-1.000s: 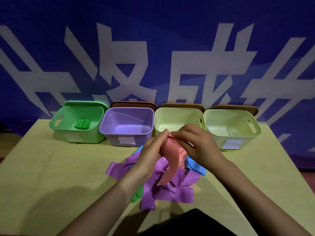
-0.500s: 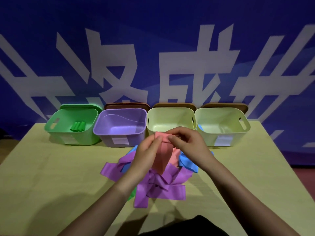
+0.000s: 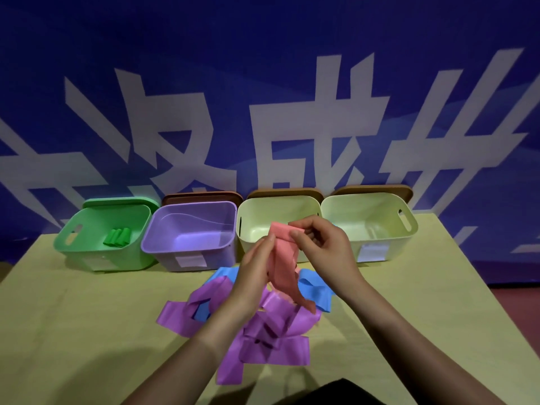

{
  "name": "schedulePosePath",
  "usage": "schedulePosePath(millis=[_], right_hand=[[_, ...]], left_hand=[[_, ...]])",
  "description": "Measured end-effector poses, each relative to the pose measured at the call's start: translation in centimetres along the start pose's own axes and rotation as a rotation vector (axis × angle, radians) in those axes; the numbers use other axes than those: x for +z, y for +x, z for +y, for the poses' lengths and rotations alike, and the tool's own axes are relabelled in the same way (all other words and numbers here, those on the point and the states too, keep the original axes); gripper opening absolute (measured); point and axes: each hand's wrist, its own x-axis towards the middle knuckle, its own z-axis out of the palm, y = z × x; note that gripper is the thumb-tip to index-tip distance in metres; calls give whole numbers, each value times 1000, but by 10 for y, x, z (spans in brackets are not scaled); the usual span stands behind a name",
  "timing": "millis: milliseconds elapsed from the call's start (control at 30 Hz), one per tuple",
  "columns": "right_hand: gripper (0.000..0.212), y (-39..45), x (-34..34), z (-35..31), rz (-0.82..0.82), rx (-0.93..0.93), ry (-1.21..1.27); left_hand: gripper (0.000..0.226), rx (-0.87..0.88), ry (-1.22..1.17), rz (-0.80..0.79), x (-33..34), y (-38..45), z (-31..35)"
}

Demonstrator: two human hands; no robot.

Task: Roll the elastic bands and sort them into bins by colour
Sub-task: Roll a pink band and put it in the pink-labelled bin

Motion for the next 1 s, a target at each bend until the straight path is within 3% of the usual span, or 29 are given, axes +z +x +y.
schedulePosePath(millis=[200,400,500,667,767,900,1000], right_hand=[[12,3,5,21,73,-228,-247],[20,6,3,43,-124,-406,-375],[25,4,1,46,-137,-270,-208],[21,9,4,50,-19,37,17],[15,19,6,59,-85,235,37],[16,32,2,72,-91,282,-2],[16,39,2,76,-94,263,-36]], left_hand=[[28,-44,64,107,5,7,-8],[29,-28,51,115,-1,20,-12],[26,-23,57,93,-3,27,-16],[27,-5,148,54,-5,40,-28],[23,10,195,27,-2,48,-31],[13,-7,274,-32,-5,62,-35],[41,-60,277,-16,-8,72,-36]])
